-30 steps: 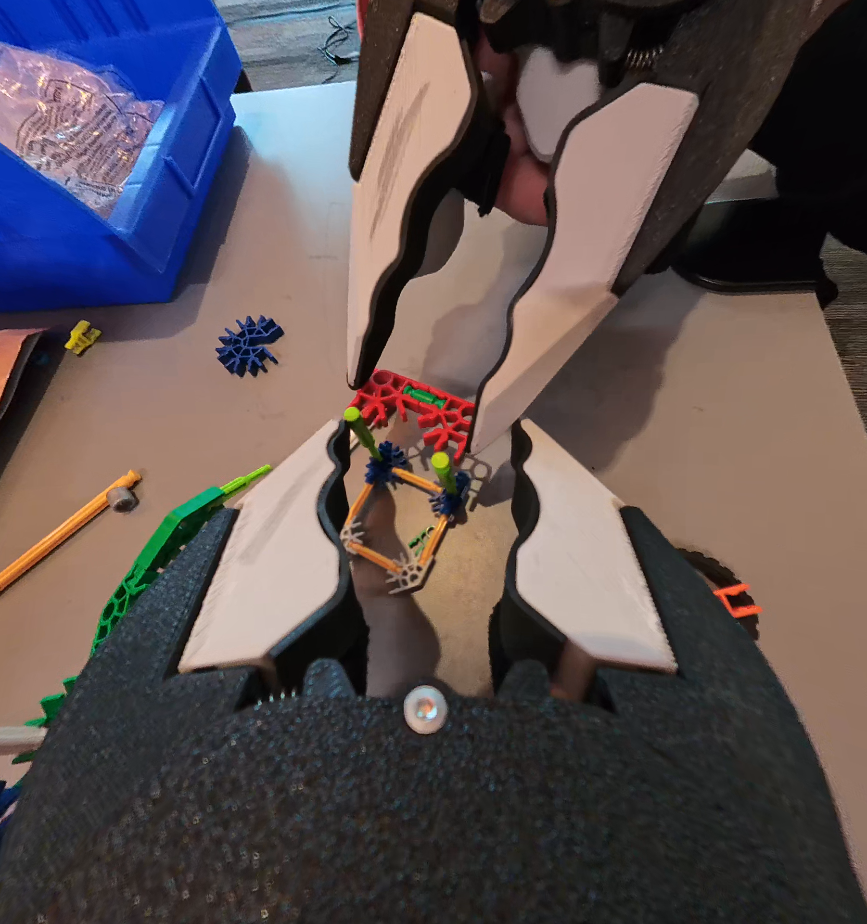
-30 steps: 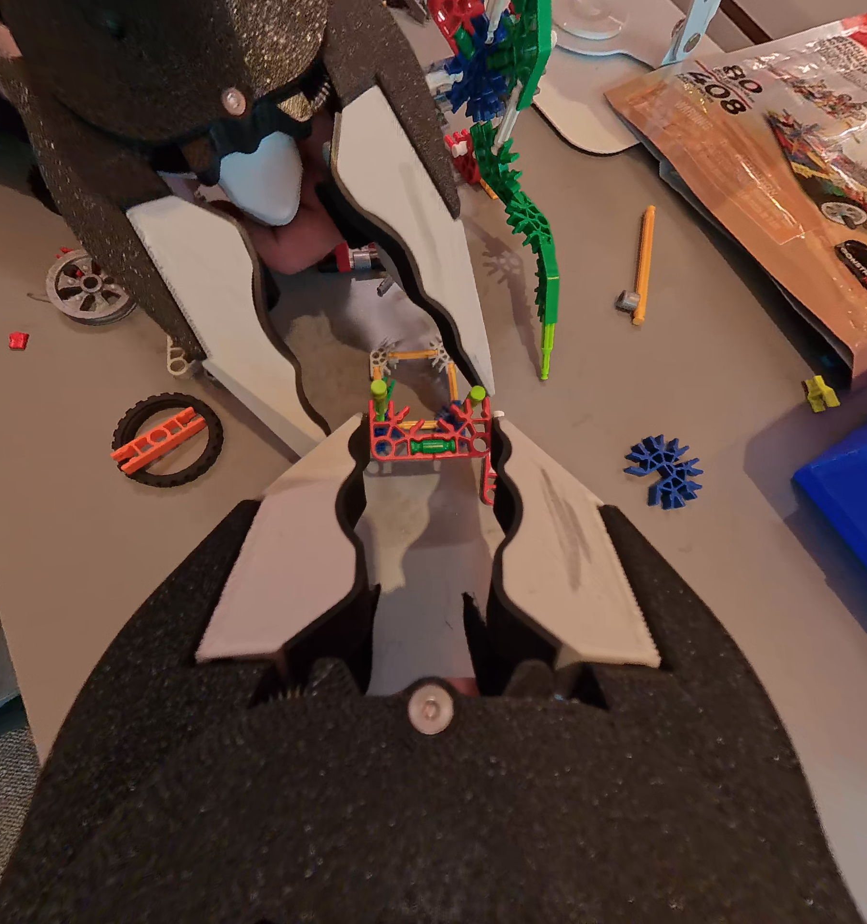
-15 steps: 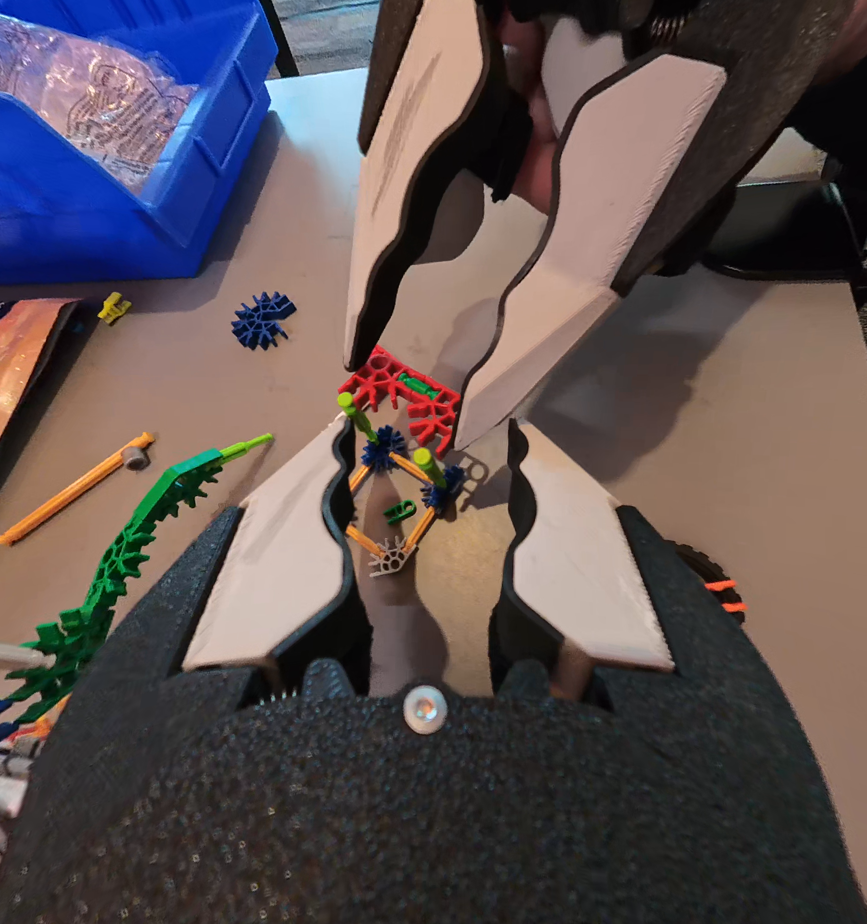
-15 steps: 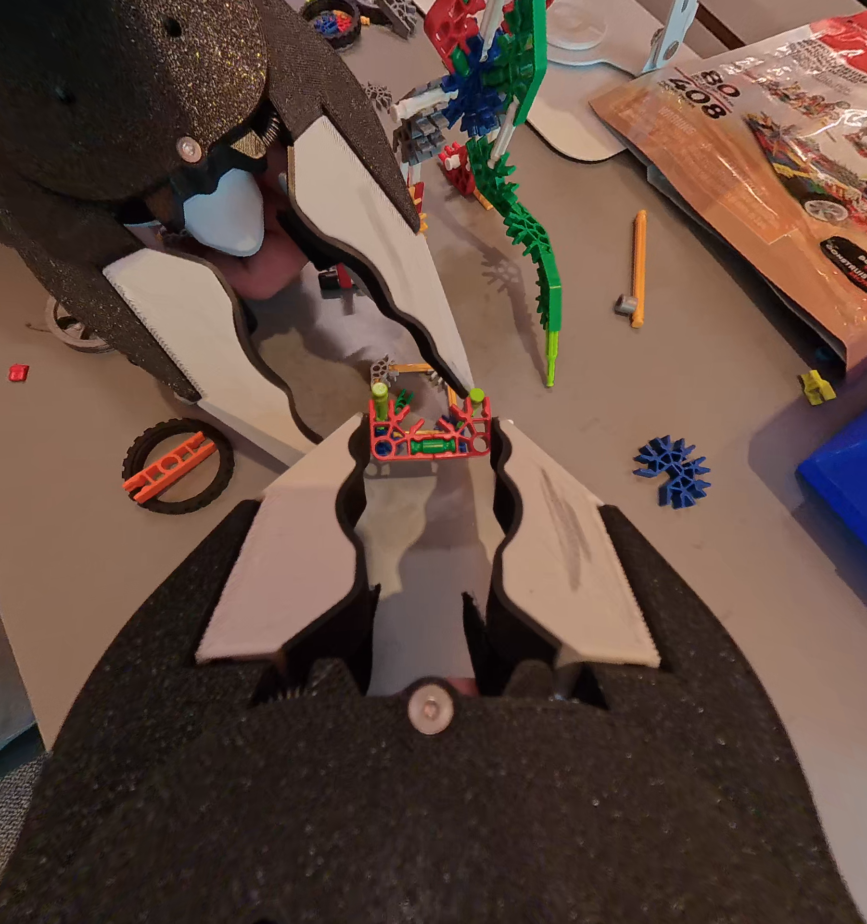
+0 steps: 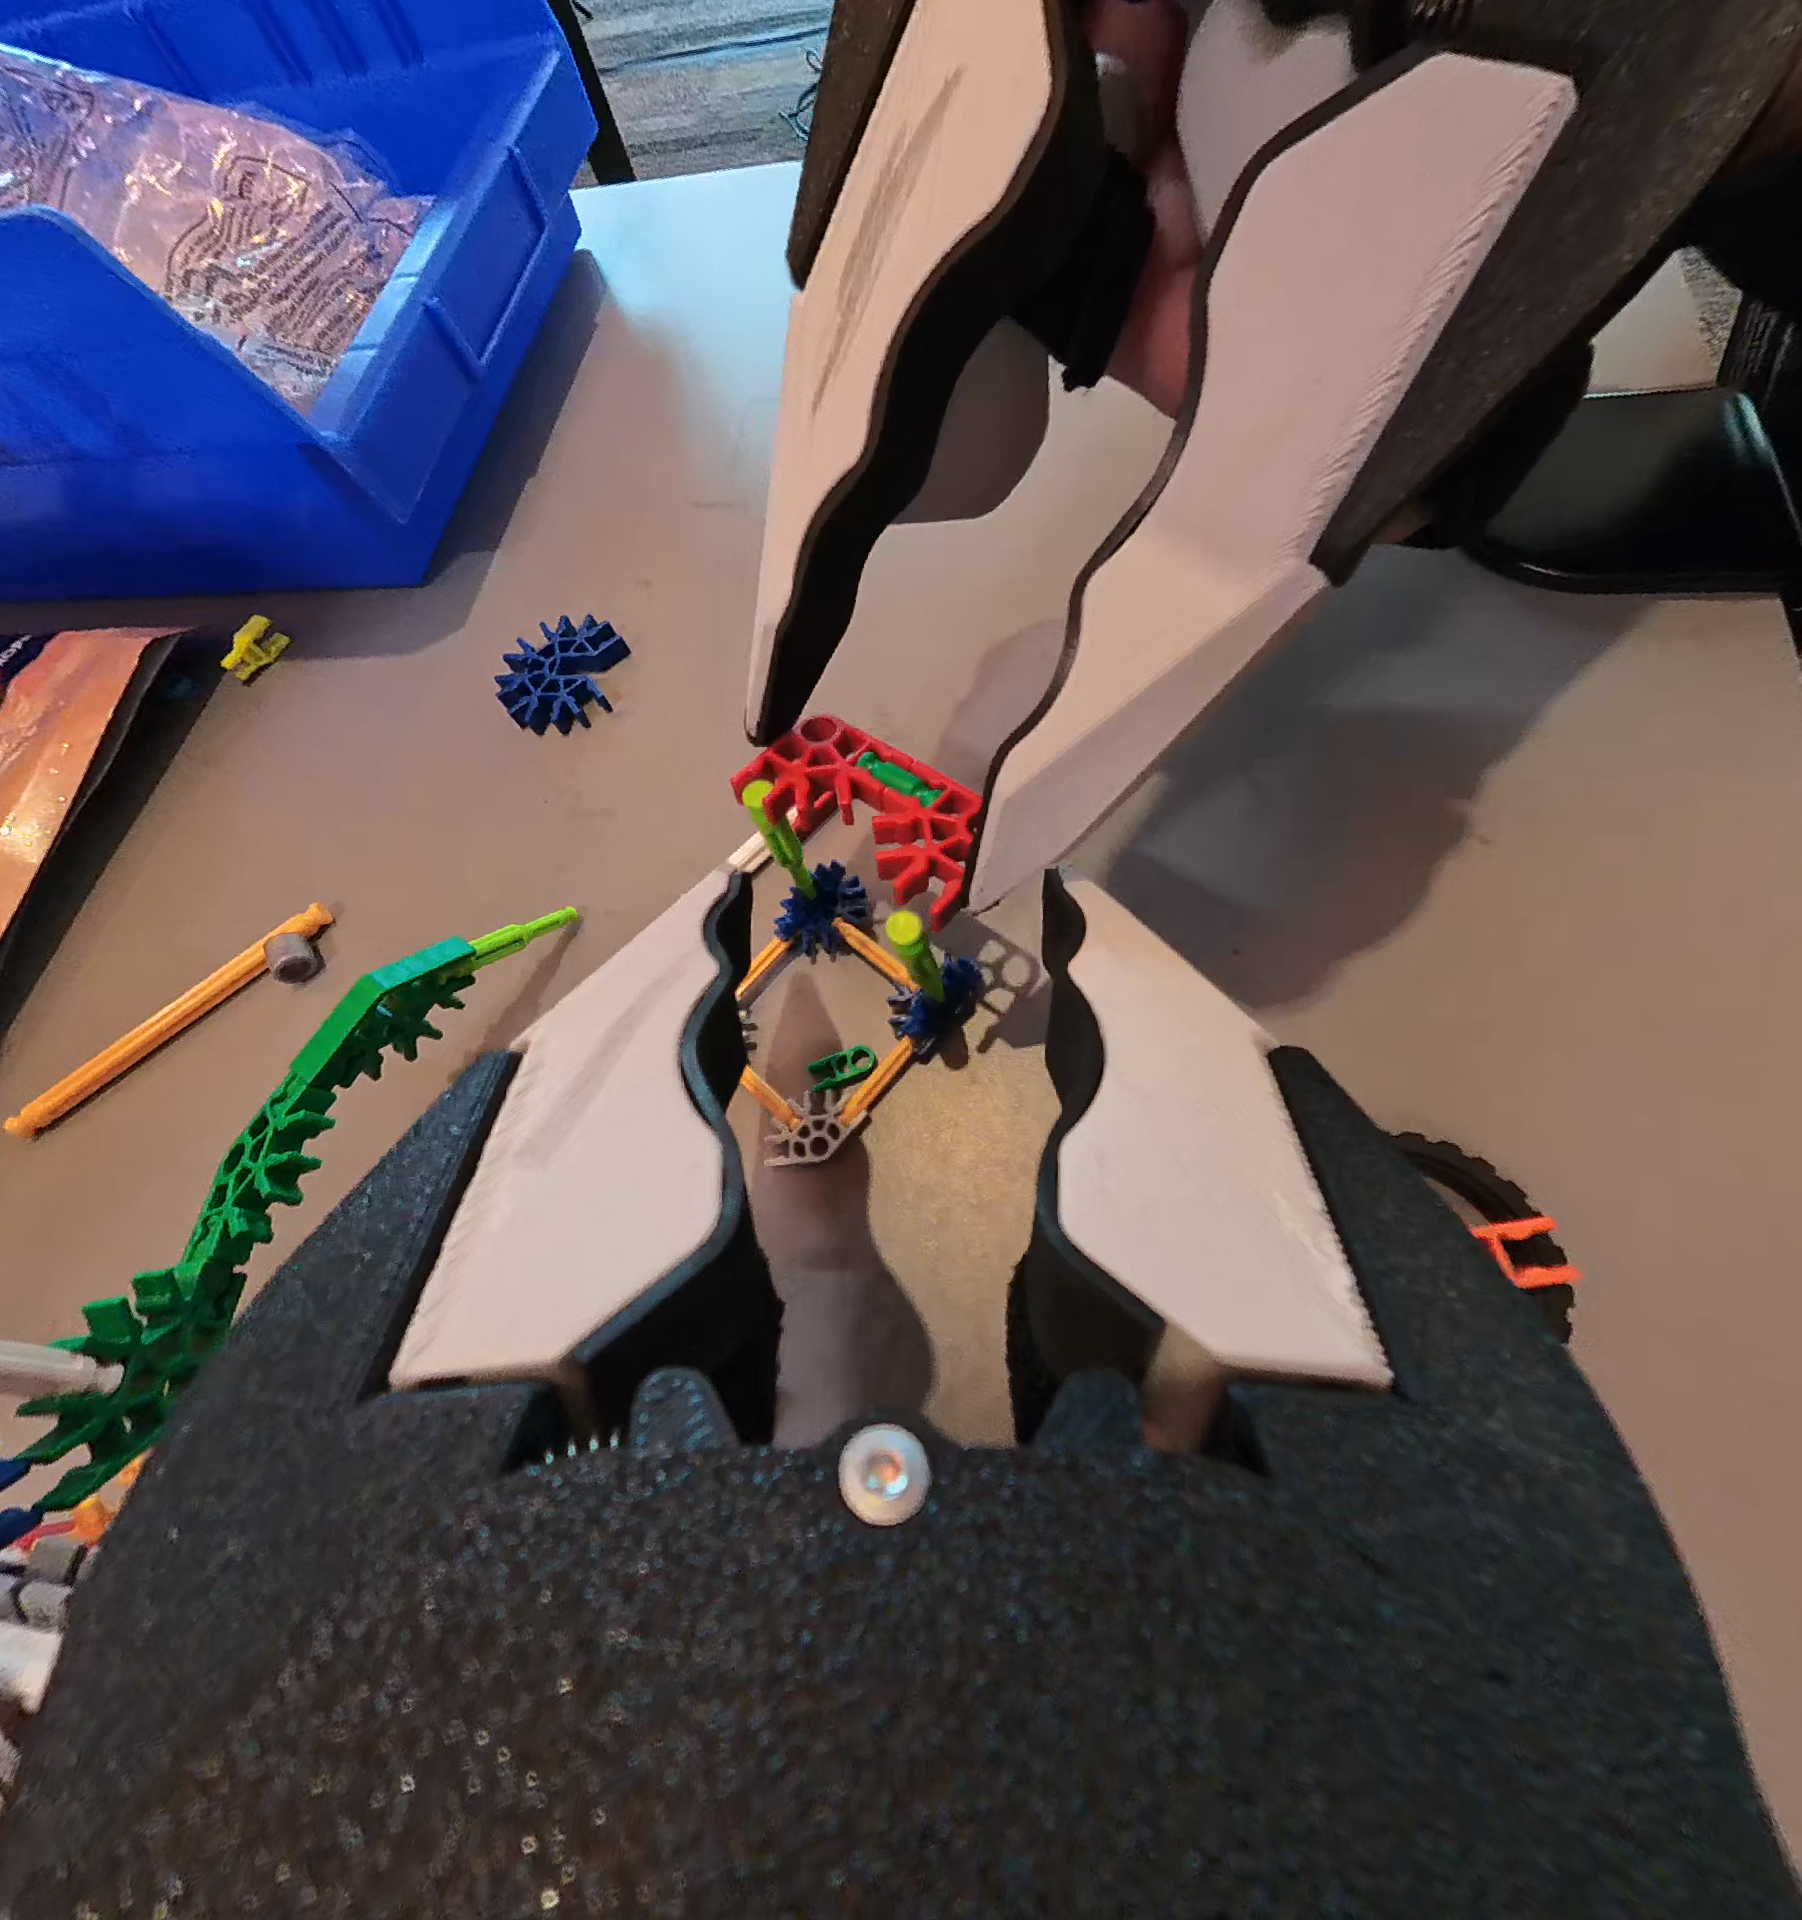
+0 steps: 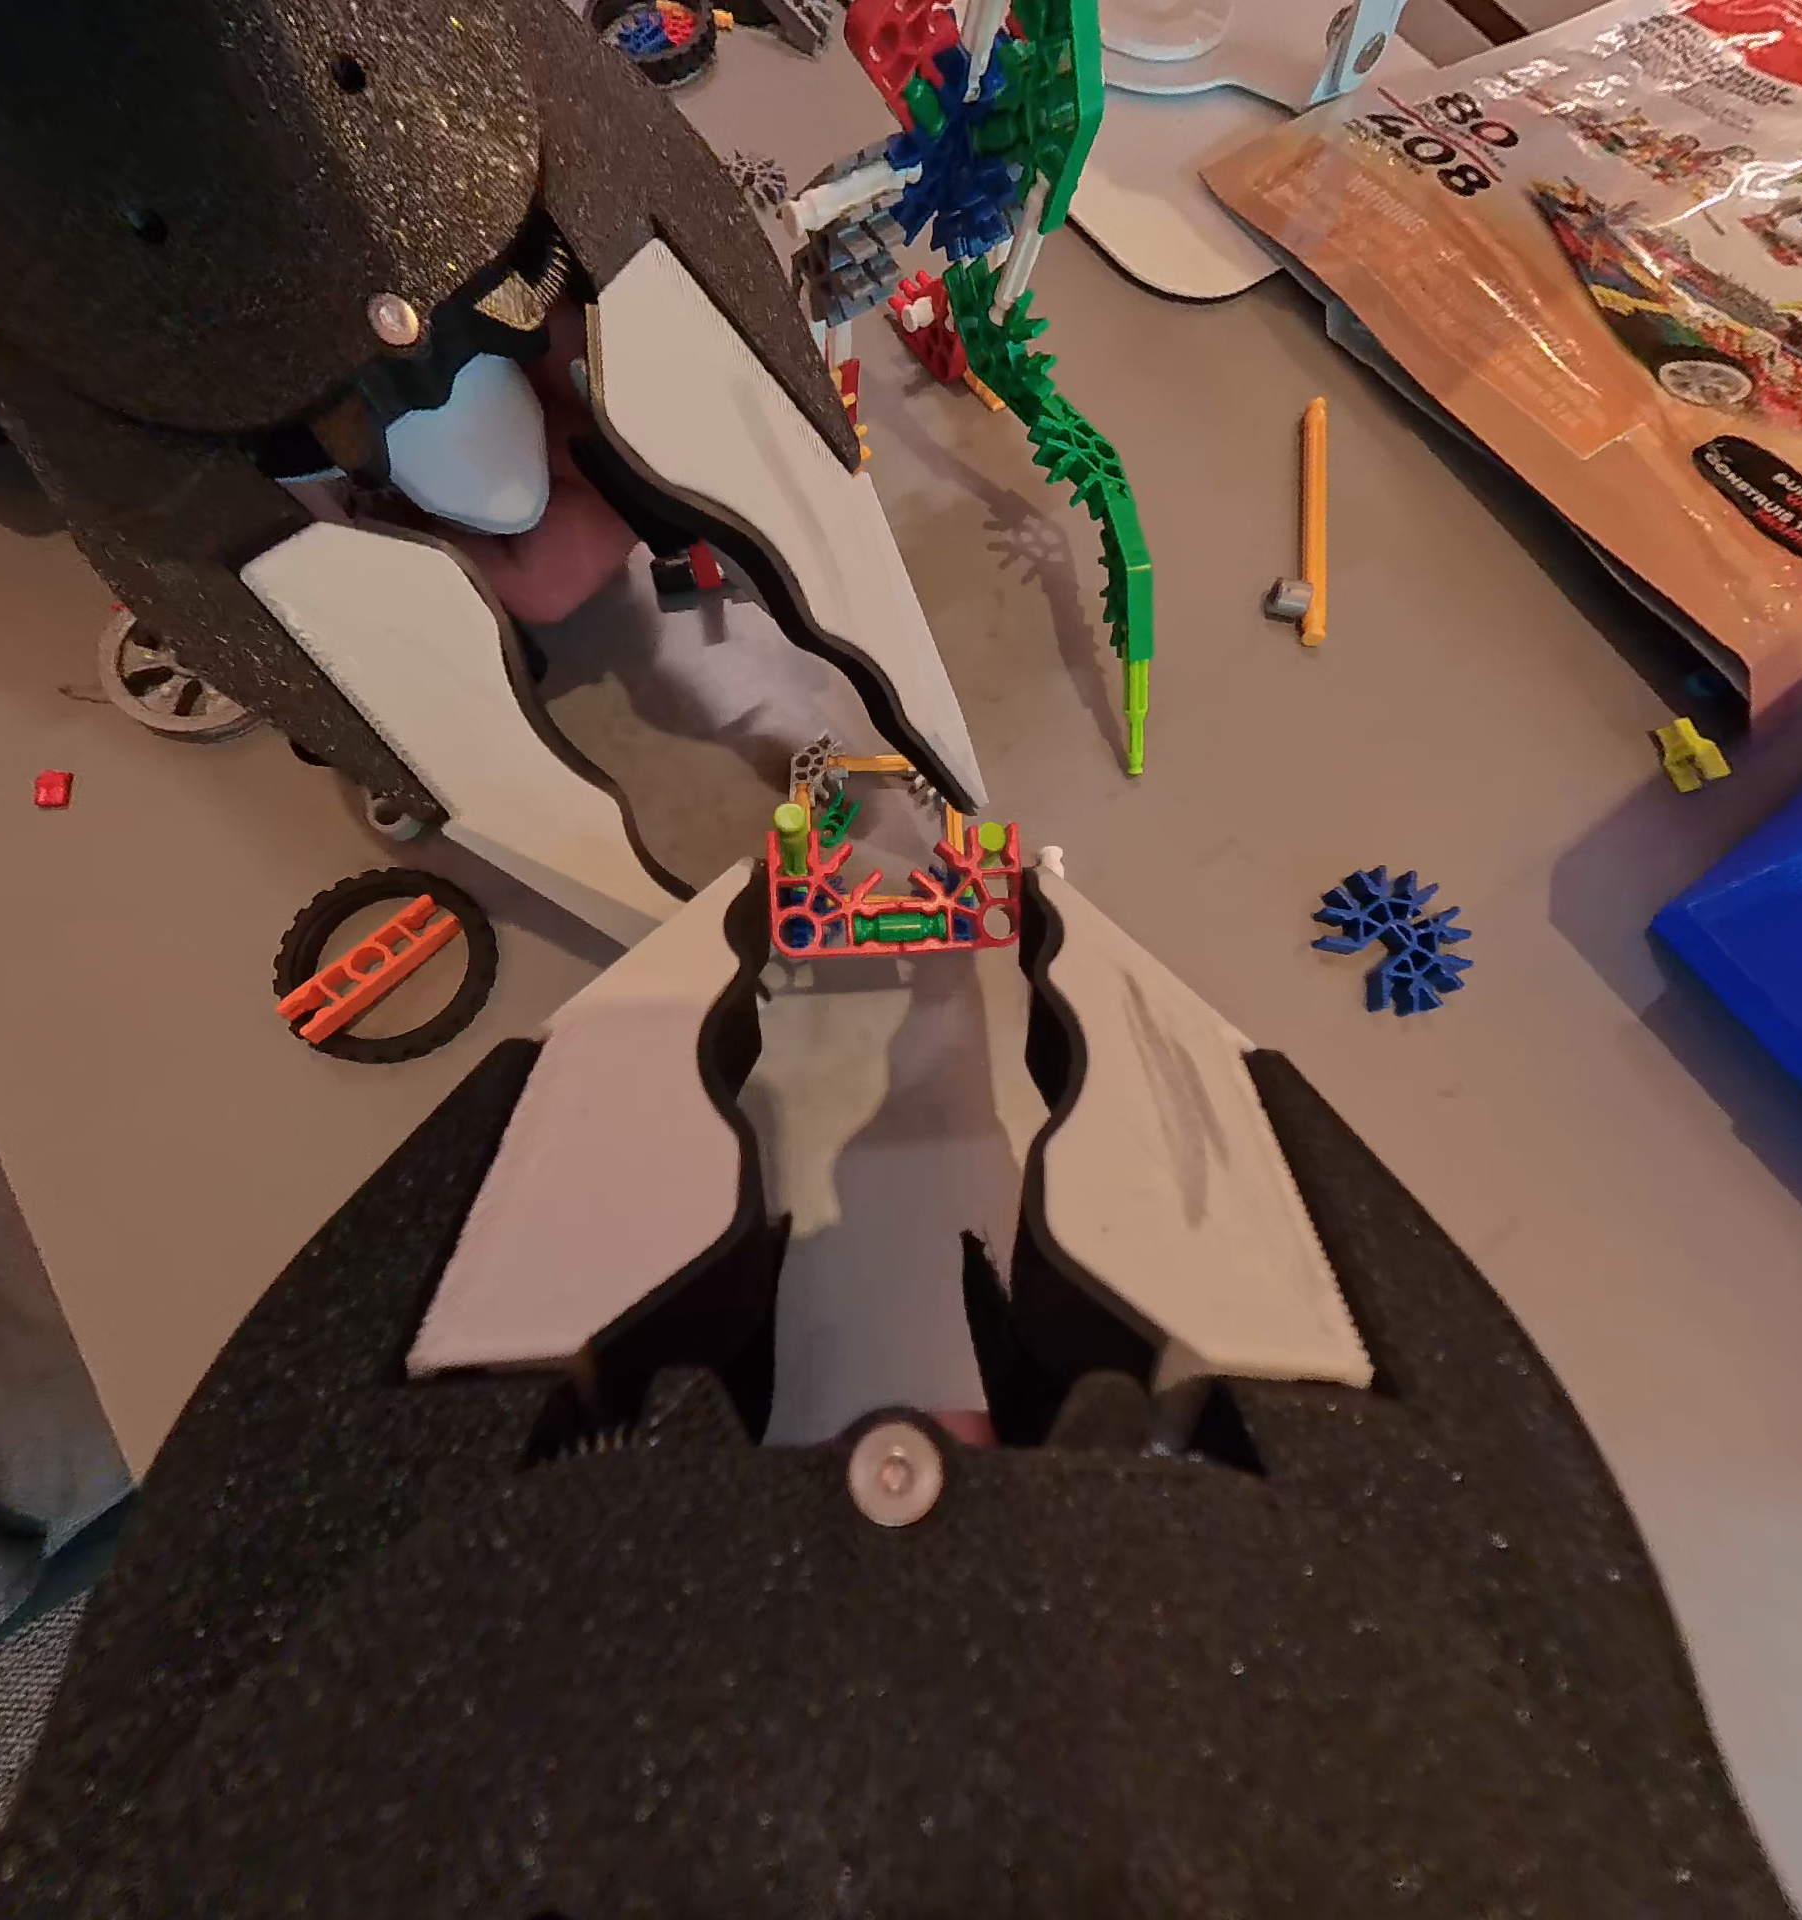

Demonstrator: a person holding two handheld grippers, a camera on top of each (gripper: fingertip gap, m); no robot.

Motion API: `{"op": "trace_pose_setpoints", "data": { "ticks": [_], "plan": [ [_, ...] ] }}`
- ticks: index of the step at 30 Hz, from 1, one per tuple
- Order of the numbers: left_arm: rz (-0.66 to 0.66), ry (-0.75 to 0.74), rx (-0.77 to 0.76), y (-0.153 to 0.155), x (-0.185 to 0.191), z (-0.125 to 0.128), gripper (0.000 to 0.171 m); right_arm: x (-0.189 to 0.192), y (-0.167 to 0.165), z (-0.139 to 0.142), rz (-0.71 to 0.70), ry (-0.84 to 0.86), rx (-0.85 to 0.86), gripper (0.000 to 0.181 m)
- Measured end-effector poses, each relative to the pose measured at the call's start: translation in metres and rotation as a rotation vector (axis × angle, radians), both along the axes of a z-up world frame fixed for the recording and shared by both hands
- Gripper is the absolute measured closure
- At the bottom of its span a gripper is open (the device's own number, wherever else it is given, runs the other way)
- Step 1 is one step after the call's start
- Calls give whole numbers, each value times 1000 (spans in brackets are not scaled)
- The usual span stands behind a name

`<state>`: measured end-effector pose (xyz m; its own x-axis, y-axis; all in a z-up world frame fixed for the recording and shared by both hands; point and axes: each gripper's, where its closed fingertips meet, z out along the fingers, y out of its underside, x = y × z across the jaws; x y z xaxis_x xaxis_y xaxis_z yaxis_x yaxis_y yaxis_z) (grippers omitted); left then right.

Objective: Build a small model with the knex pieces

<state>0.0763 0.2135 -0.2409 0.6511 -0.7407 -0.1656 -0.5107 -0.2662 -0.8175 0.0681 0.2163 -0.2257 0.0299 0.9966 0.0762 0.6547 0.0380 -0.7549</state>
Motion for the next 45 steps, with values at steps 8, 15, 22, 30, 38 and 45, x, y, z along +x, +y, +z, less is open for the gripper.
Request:
{"op": "trace_pose_setpoints", "data": {
  "ticks": [8, 15, 22, 30, 38, 45],
  "plan": [
    [-31, 52, 15, 0, 5, -6, 124, 2, -4, 0, -29, 15, -54, 135],
    [-44, 74, 26, 1, 6, -8, 133, 5, -4, -1, -62, 49, -80, 135],
    [-45, 101, 34, 3, 7, -10, 135, 9, -2, -2, -86, 25, -48, 135],
    [-51, 112, 50, 5, 8, -10, 132, 9, 1, -5, -95, -17, -19, 135],
    [-63, 124, 71, 6, 6, -10, 129, 7, 4, -7, -87, -66, -5, 135],
    [-31, 132, 100, 10, 0, -7, 124, 4, 5, -6, -80, -75, -18, 135]
  ]
}}
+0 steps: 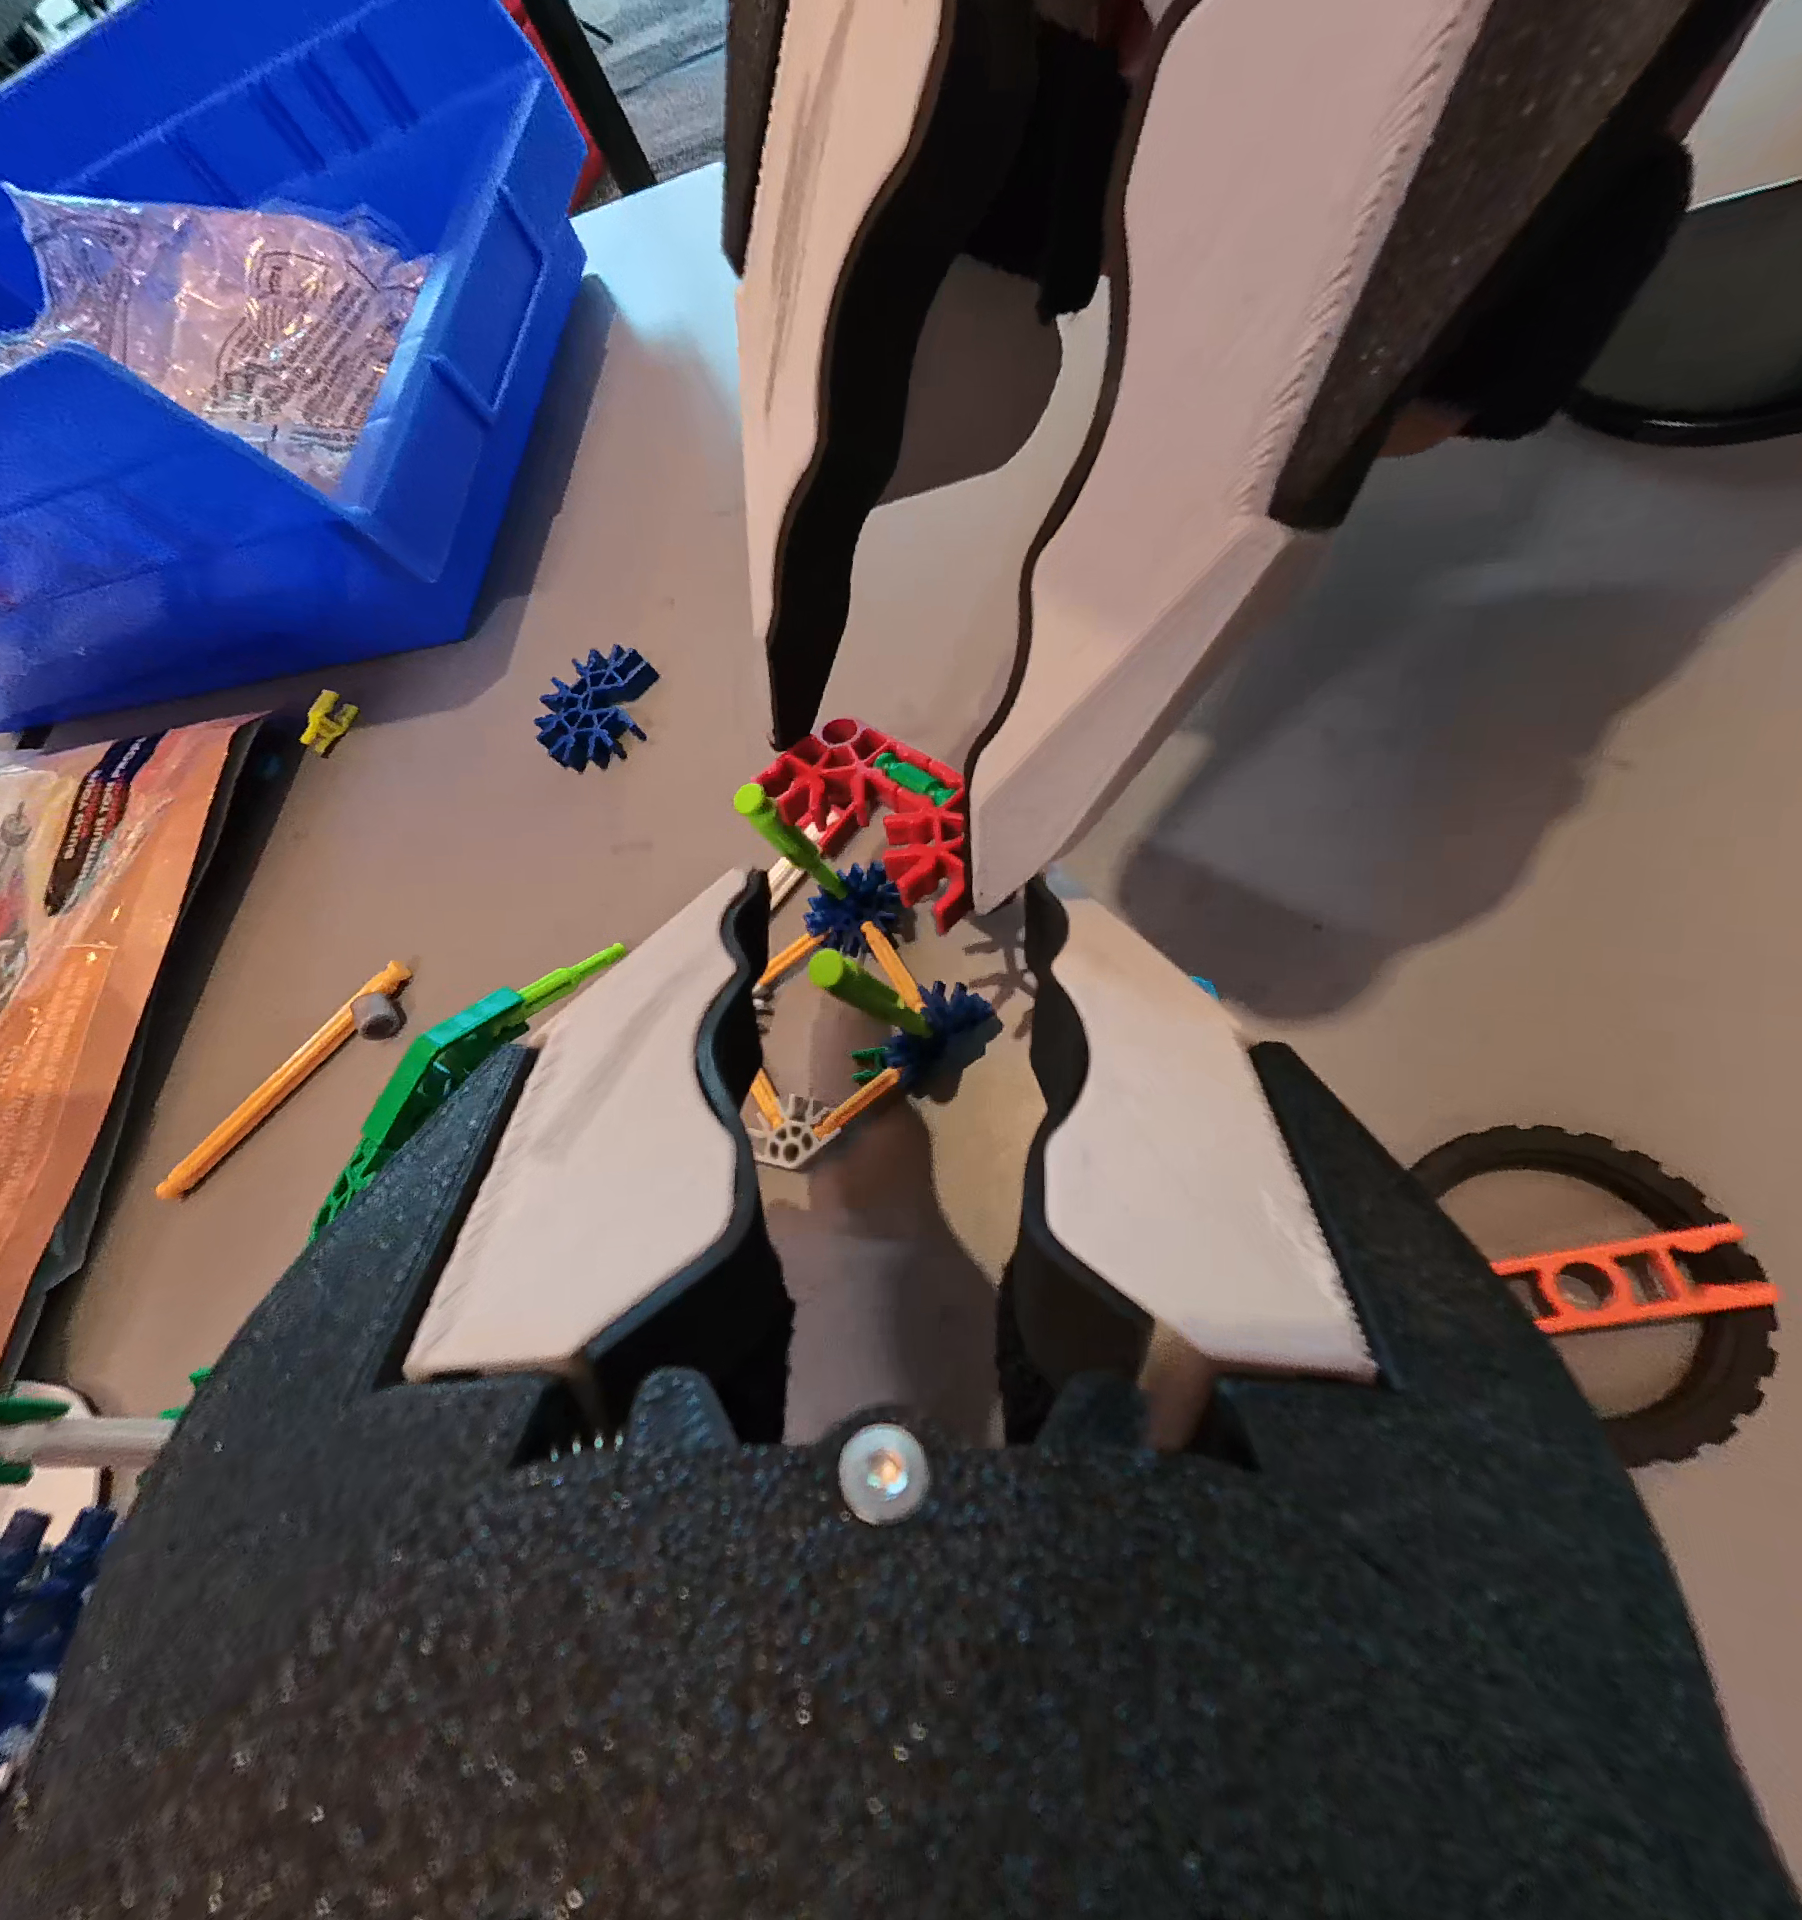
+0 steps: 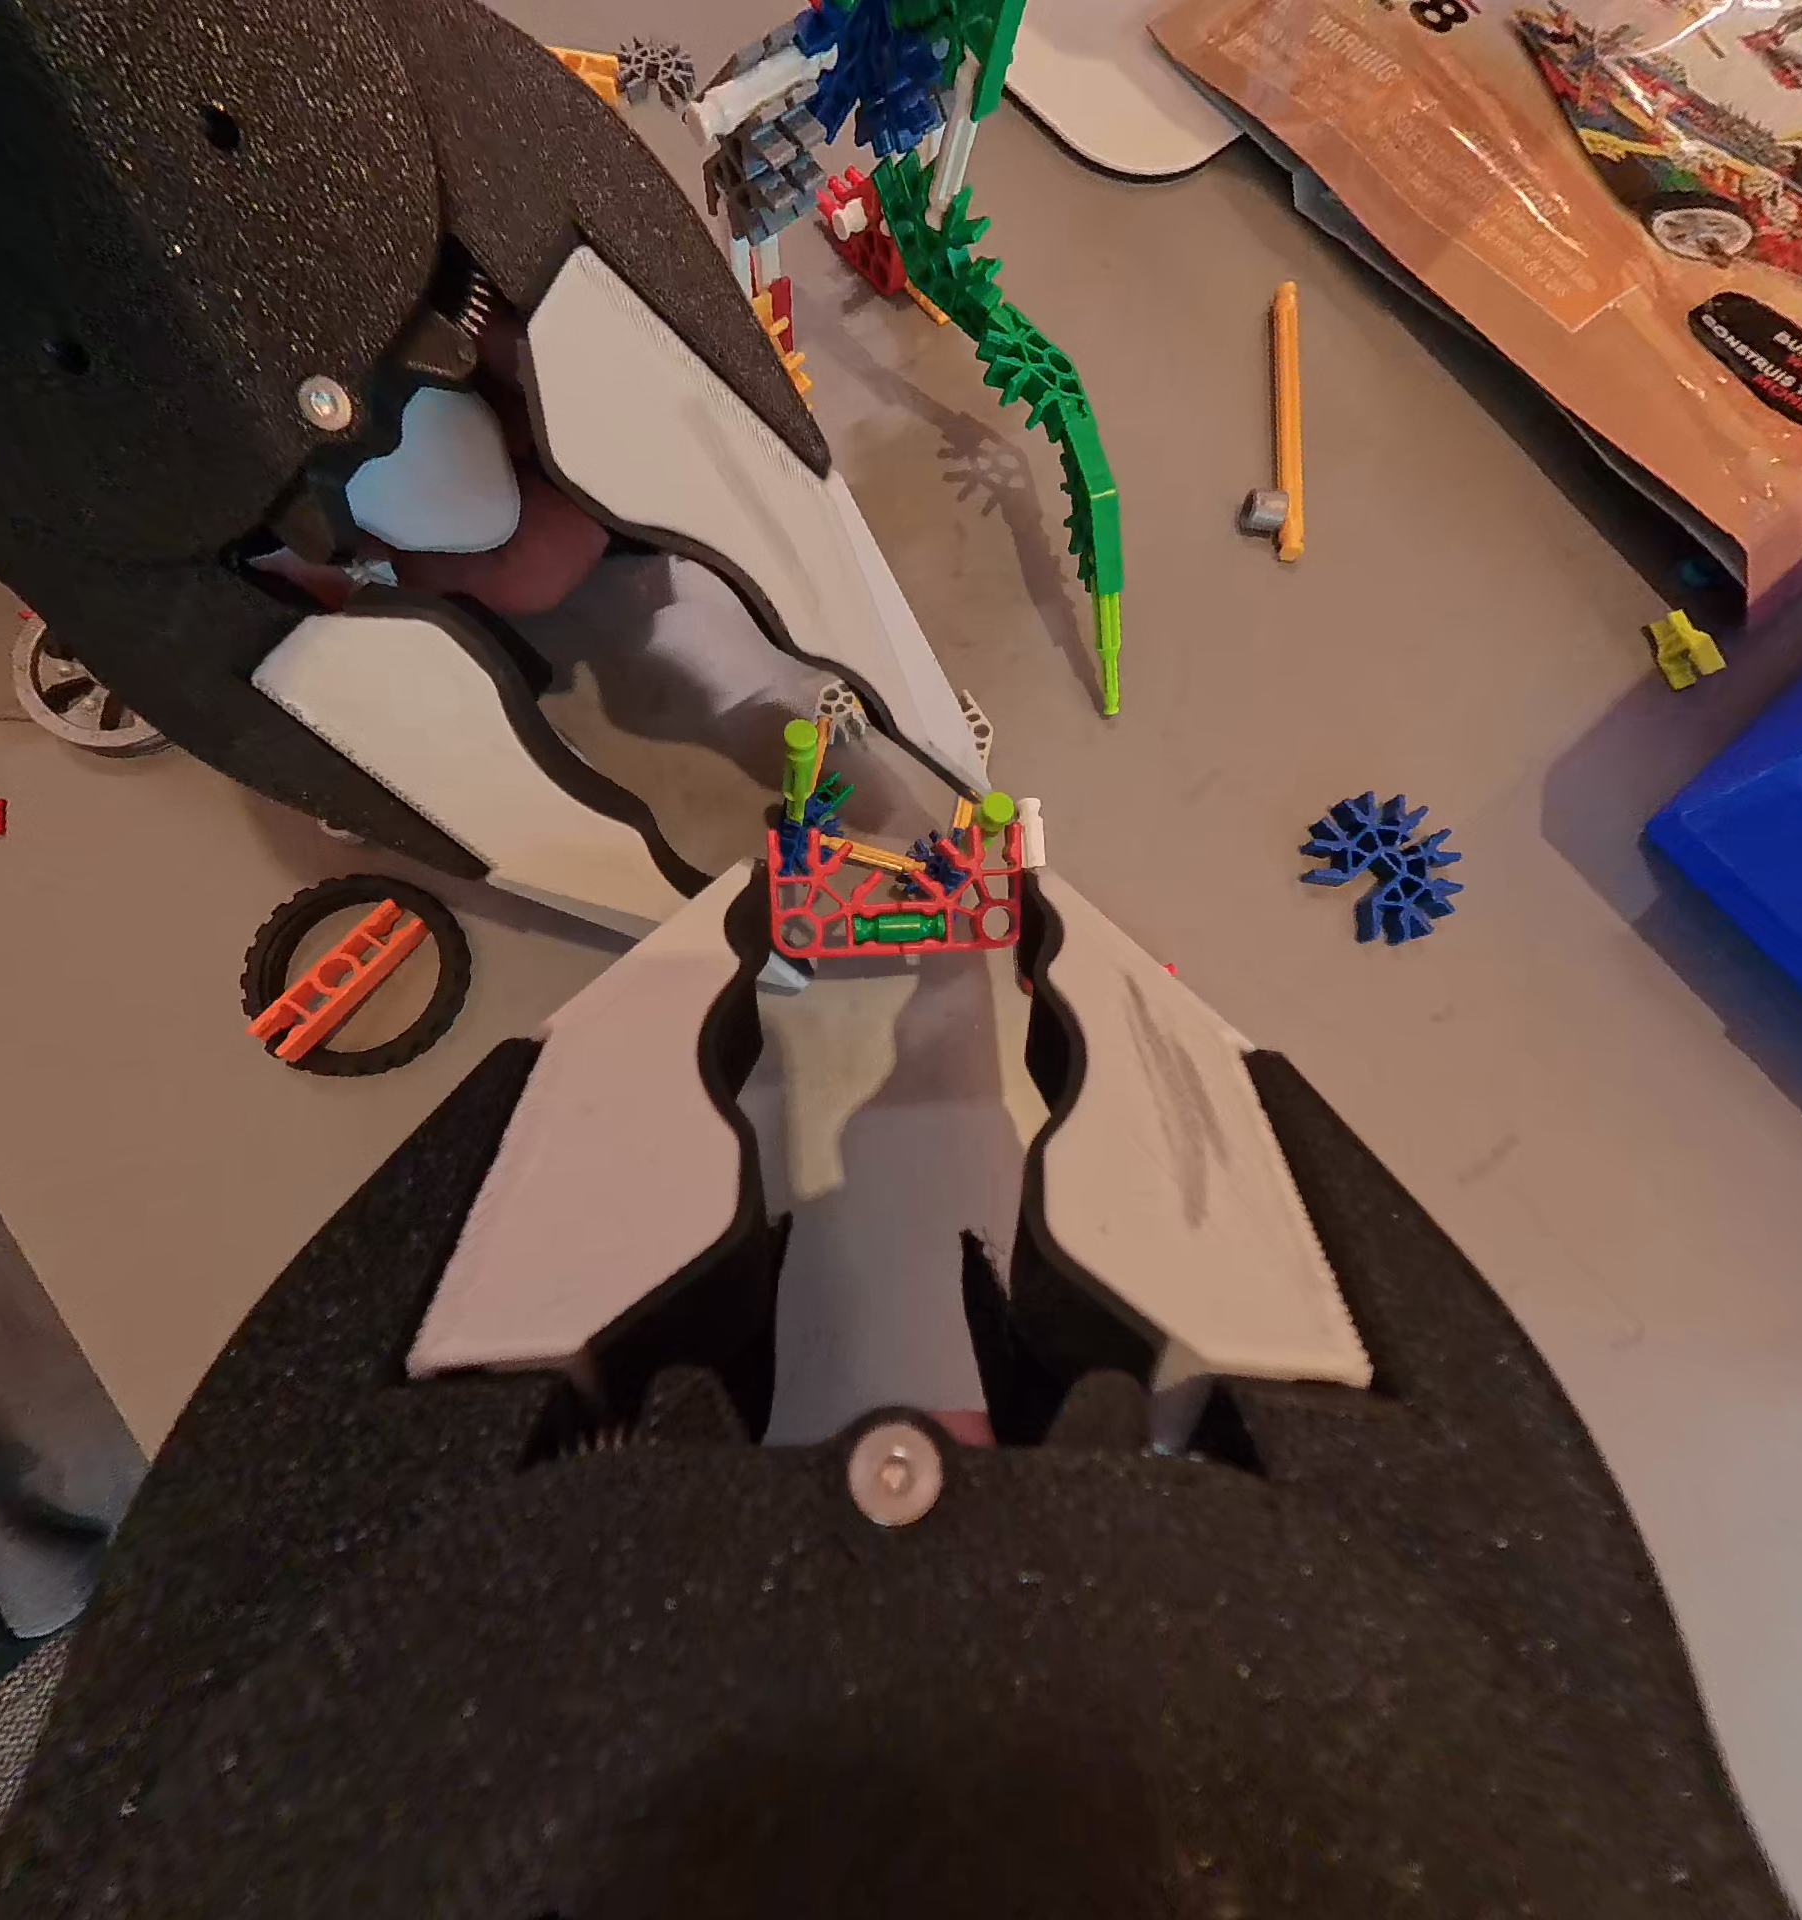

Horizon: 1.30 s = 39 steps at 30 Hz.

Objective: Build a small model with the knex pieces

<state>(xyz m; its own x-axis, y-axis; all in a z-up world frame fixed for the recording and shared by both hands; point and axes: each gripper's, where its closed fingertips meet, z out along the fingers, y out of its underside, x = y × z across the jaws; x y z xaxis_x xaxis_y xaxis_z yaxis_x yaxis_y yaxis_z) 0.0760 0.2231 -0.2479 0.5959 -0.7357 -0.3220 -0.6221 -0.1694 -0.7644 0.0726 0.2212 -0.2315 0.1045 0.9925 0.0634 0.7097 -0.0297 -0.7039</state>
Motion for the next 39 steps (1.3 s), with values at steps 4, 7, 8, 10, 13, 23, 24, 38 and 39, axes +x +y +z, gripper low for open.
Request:
{"op": "trace_pose_setpoints", "data": {
  "ticks": [4, 7, 8, 10, 13, 23, 24, 38, 39],
  "plan": [
    [-6, 26, 14, 2, 3, -2, 123, -1, 0, 0, 7, -21, 3, 135],
    [-7, 30, 25, 2, 4, -2, 123, -2, 1, -1, 12, -37, 7, 135],
    [-8, 33, 31, 2, 4, -2, 123, -2, 1, 0, 11, -39, 9, 135],
    [-5, 61, 47, 3, 4, -3, 123, -3, 2, 0, 10, -43, 16, 135],
    [-8, 94, 66, 3, 3, -5, 124, -2, 1, -1, 8, -49, 18, 135],
    [-94, 268, 169, -5, 12, -8, 132, 13, -13, -6, -50, -49, 9, 135],
    [-108, 282, 180, -6, 14, -9, 133, 15, -16, -7, -65, -42, 14, 135],
    [-160, 368, 291, -14, 25, -1, 131, 29, -23, -5, -176, 87, -34, 135],
    [-158, 359, 293, -16, 25, 1, 131, 29, -24, -5, -174, 91, -39, 135]
  ]
}}
